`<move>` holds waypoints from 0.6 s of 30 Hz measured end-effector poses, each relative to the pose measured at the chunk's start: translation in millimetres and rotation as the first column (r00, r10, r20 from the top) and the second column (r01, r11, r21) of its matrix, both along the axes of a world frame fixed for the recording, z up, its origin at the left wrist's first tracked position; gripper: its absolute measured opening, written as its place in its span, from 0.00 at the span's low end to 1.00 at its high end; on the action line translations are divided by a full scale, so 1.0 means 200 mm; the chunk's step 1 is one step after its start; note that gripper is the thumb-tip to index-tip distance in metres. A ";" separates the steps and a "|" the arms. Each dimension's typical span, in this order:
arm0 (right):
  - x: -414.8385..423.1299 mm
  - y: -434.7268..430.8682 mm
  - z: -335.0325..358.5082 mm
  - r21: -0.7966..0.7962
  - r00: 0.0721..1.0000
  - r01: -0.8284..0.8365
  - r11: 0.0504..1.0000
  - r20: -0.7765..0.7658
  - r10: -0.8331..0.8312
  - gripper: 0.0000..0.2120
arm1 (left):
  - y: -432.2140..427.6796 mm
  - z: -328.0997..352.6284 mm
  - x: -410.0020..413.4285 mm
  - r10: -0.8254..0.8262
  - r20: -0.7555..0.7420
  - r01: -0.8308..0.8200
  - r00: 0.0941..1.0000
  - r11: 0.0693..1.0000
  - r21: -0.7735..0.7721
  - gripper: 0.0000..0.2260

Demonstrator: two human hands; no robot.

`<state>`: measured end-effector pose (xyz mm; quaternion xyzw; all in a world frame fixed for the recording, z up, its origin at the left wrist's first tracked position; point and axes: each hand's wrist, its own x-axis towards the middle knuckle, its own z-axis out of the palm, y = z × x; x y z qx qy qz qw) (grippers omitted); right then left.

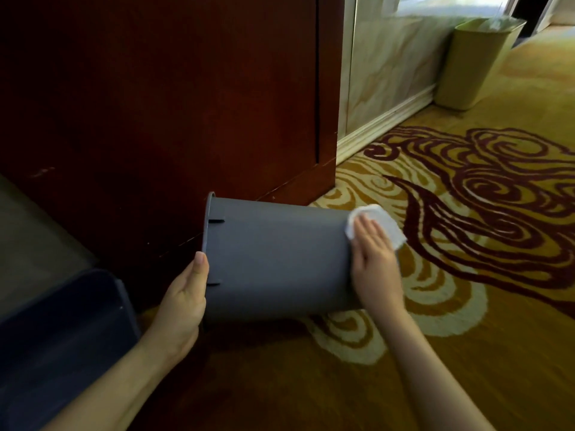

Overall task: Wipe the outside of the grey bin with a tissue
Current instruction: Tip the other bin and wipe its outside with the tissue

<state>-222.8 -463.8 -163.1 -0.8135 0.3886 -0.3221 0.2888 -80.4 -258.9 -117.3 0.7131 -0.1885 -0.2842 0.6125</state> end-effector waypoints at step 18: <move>0.22 0.56 0.10 -0.317 0.931 -0.361 0.877 -0.182 0.317 0.23 | 0.00 0.00 0.00 -0.020 -0.006 0.021 1.000 1.000 0.017 0.28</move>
